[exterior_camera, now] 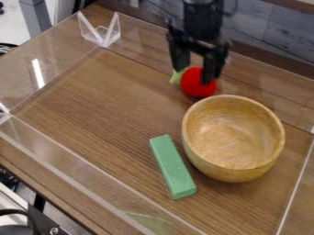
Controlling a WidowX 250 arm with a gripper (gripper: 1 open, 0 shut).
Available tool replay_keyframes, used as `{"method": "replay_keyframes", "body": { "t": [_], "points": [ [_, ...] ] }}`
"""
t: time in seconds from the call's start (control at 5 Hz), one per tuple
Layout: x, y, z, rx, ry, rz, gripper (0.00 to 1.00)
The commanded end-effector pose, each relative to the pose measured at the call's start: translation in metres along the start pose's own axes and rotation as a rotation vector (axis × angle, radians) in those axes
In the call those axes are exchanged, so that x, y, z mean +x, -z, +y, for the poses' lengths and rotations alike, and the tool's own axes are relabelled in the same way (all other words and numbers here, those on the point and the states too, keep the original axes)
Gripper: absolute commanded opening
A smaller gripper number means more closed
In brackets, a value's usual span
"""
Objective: Move the red fruit to the left
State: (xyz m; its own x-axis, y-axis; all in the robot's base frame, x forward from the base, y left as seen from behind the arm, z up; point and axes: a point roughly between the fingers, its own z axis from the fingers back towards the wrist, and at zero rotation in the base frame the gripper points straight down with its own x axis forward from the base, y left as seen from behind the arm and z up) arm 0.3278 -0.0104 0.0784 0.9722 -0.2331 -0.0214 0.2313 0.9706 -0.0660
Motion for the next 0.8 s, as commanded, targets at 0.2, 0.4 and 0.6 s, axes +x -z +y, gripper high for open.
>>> {"method": "replay_keyframes", "body": {
  "t": [0.2,0.4,0.6],
  "points": [
    [0.021,0.005,0.004,0.031,0.03,-0.032,1.0],
    [0.025,0.012,0.006,0.038,0.045,-0.023,1.0],
    [0.029,0.018,0.007,0.041,0.053,-0.016,0.0]
  ]
}}
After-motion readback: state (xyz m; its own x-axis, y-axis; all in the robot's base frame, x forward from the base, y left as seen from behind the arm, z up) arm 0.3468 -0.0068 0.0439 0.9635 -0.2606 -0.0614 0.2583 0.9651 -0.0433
